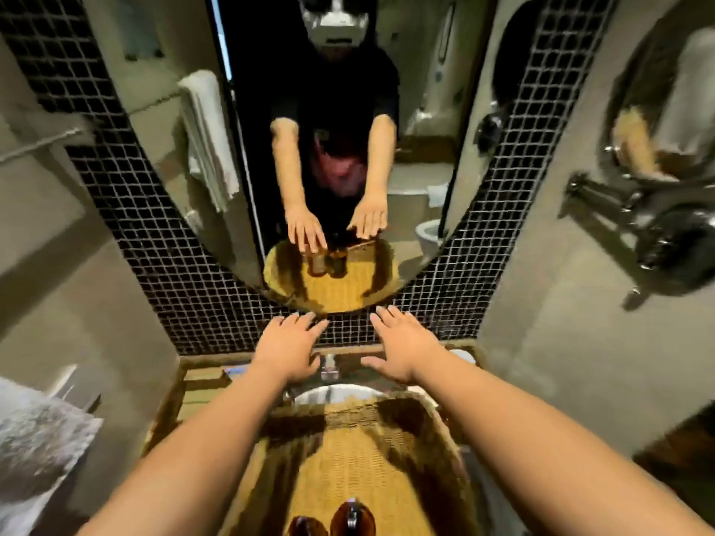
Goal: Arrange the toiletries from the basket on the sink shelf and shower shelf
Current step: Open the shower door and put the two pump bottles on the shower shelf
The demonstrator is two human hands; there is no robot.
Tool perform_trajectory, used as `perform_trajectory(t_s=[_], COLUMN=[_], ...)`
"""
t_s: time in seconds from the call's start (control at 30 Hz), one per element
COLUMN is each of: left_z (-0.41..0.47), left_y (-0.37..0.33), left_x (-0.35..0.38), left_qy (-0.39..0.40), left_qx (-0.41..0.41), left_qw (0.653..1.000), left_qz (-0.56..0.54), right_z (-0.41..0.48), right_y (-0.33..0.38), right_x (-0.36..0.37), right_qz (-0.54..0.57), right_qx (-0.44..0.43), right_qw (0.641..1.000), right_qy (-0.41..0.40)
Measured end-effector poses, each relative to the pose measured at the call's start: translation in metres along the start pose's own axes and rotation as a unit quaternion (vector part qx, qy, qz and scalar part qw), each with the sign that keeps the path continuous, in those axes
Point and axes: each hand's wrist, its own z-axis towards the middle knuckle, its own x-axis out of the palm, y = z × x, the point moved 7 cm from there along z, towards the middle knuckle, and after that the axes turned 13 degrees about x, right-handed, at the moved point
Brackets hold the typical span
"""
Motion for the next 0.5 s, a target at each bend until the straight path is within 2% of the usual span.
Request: perform_trajectory(t_s=[0.1,0.23,0.37,0.5], left_z=[0.037,0.051,0.04,0.011], left_y=[-0.074,-0.181,-0.284,-0.383], left_x=[-0.048,-0.098,-0.128,-0.147], left_qy=[-0.052,-0.104,-0.134,-0.139], left_qx=[0.126,0.242,0.329,0.396], left_qw=[0.989,0.964,0.935,0.907], left_qz=[0.048,0.036,0.011,-0.022], right_z=[-0.053,-0.153,-0.268,-0.389], right_y=[-0.062,-0.127,-0.168,-0.196], right_x=[-0.011,-0.002,0.011,0.028], right_qz=[0.031,0.06,0.057,0.041], right_qx=[0.096,0.227,0.329,0.392], right_qw=[0.995,0.971,0.941,0.918], right_qy=[-0.026,-0.038,-0.043,-0.038])
